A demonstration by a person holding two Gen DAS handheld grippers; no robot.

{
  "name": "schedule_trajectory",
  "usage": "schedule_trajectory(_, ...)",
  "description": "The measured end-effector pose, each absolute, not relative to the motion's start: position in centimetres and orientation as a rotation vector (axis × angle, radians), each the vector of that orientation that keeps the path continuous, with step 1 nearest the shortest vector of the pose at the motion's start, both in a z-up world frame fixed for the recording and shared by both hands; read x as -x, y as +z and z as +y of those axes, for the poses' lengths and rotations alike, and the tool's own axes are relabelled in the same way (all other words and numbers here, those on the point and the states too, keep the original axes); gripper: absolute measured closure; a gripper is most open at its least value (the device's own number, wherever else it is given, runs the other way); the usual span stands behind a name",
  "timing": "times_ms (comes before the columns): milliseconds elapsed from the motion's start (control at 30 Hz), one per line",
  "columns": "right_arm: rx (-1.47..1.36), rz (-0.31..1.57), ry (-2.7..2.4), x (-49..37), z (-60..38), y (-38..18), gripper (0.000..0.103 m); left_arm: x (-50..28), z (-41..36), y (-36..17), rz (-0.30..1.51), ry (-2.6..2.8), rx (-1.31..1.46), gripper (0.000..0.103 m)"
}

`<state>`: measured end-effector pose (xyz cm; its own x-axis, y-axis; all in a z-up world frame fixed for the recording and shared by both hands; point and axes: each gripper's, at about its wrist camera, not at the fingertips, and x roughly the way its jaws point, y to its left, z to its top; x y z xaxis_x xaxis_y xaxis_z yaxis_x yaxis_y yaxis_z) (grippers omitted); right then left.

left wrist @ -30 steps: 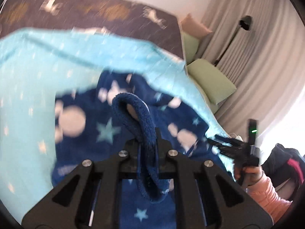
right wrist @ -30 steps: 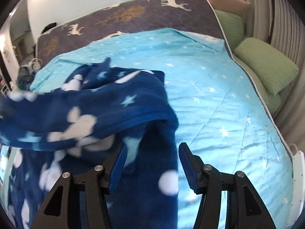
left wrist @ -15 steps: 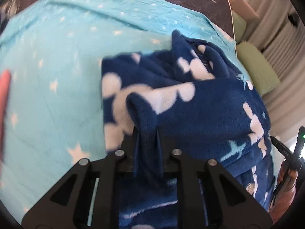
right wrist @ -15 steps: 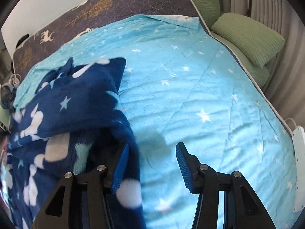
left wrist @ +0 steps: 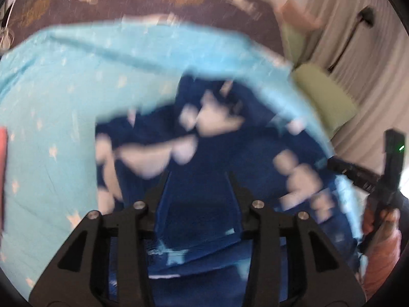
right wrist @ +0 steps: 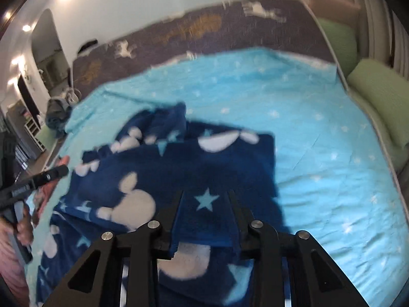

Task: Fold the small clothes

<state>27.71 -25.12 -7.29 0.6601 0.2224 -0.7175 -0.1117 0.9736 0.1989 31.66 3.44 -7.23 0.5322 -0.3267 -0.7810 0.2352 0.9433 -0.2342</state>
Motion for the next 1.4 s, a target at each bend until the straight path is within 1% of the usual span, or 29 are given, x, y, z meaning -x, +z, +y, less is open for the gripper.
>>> schedule_trajectory(33, -0.145, 0.894, 0.139, -28.6, -25.3, -9.0, 0.075, -32.1, 3.6, -9.8, 1.015, -0.321, 0.097, 0.061)
schedule_trajectory(67, -0.159, 0.933, 0.125, -29.0, -25.7, -10.2, 0.081, -31.9, 3.9, -10.6, 0.995, -0.335, 0.109, 0.062)
schedule_trajectory(100, -0.225, 0.948, 0.160, -28.9, -26.7, -11.5, 0.082, -30.9, 4.2, -10.2, 0.933, -0.347, 0.110, 0.062)
schedule_trajectory(200, -0.242, 0.941, 0.170, -27.9, -27.3, -10.3, 0.083, -30.3, 3.9, -8.2, 0.940, -0.358, 0.088, 0.061)
schedule_trajectory(267, -0.276, 0.926, 0.209, -28.3, -27.0, -8.5, 0.079, -31.3, 3.7, -6.4, 0.905, -0.362, 0.095, 0.061)
schedule_trajectory(333, -0.320, 0.886, 0.267, -29.3, -26.9, -6.8, 0.079, -33.0, 3.6, -4.8, 0.868, -0.350, 0.101, 0.057)
schedule_trajectory(367, -0.336, 0.864, 0.288, -29.9, -26.6, -5.8, 0.075, -34.2, 3.5, -4.4, 0.863, -0.351, 0.111, 0.048)
schedule_trajectory(400, -0.346, 0.853, 0.321, -31.3, -26.0, -5.1, 0.063, -35.7, 3.2, -4.1, 0.867, -0.347, 0.129, 0.039)
schedule_trajectory(467, -0.385, 0.876, 0.391, -34.5, -24.9, -4.9, 0.051, -38.1, 3.5, -4.5, 0.892, -0.329, 0.167, 0.037)
schedule_trajectory(533, -0.434, 0.921, 0.409, -37.6, -24.1, -5.7, 0.051, -40.1, 3.5, -5.8, 0.943, -0.317, 0.198, 0.036)
schedule_trajectory(667, -0.527, 1.024, 0.424, -41.9, -23.3, -8.6, 0.045, -43.2, 3.4, -9.0, 1.048, -0.314, 0.299, 0.035)
schedule_trajectory(700, -0.558, 1.051, 0.439, -42.7, -23.0, -9.5, 0.045, -43.4, 3.1, -9.2, 1.058, -0.326, 0.316, 0.037)
schedule_trajectory(733, -0.576, 1.067, 0.453, -43.2, -22.9, -10.0, 0.045, -43.6, 2.8, -9.5, 1.063, -0.343, 0.329, 0.044)
schedule_trajectory(767, -0.576, 1.078, 0.462, -43.5, -22.5, -10.4, 0.055, -43.8, 2.4, -9.7, 1.056, -0.374, 0.330, 0.088)
schedule_trajectory(800, -0.552, 1.076, 0.449, -43.6, -22.1, -10.7, 0.097, -44.0, 1.8, -9.7, 1.063, -0.403, 0.317, 0.094)
schedule_trajectory(833, -0.541, 1.078, 0.431, -43.7, -22.0, -10.7, 0.096, -43.9, 1.6, -9.5, 1.049, -0.394, 0.302, 0.094)
schedule_trajectory(933, -0.548, 1.030, 0.348, -42.0, -23.9, -10.3, 0.096, -43.1, 2.1, -9.0, 0.991, -0.357, 0.229, 0.094)
schedule_trajectory(1033, -0.553, 1.112, 0.303, -41.4, -25.8, -12.7, 0.097, -43.5, 3.4, -10.5, 1.030, -0.362, 0.278, 0.092)
schedule_trajectory(1067, -0.574, 1.100, 0.332, -41.2, -26.1, -13.0, 0.096, -43.5, 3.6, -10.6, 1.034, -0.366, 0.295, 0.092)
schedule_trajectory(1100, -0.570, 1.077, 0.361, -41.0, -26.2, -12.6, 0.091, -43.3, 3.6, -10.3, 1.029, -0.370, 0.291, 0.091)
schedule_trajectory(1133, -0.560, 1.072, 0.372, -40.9, -26.2, -12.2, 0.088, -43.2, 3.4, -10.0, 1.024, -0.374, 0.283, 0.090)
schedule_trajectory(1167, -0.534, 1.065, 0.367, -40.8, -26.1, -11.2, 0.082, -43.0, 3.3, -9.4, 1.013, -0.375, 0.277, 0.089)
schedule_trajectory(1233, -0.480, 1.010, 0.331, -40.8, -25.8, -9.5, 0.078, -42.7, 3.4, -7.8, 0.968, -0.371, 0.279, 0.089)
schedule_trajectory(1267, -0.443, 0.944, 0.301, -40.8, -25.8, -7.9, 0.077, -42.6, 3.4, -6.6, 0.930, -0.378, 0.291, 0.089)
schedule_trajectory(1333, -0.435, 0.890, 0.309, -41.1, -25.4, -6.6, 0.078, -42.8, 3.5, -5.0, 0.872, -0.388, 0.336, 0.089)
schedule_trajectory(1367, -0.466, 0.877, 0.359, -41.9, -24.9, -6.0, 0.084, -43.1, 3.2, -4.7, 0.857, -0.403, 0.356, 0.089)
schedule_trajectory(1400, -0.499, 0.879, 0.396, -42.8, -24.4, -5.9, 0.092, -43.7, 2.5, -4.5, 0.852, -0.422, 0.369, 0.089)
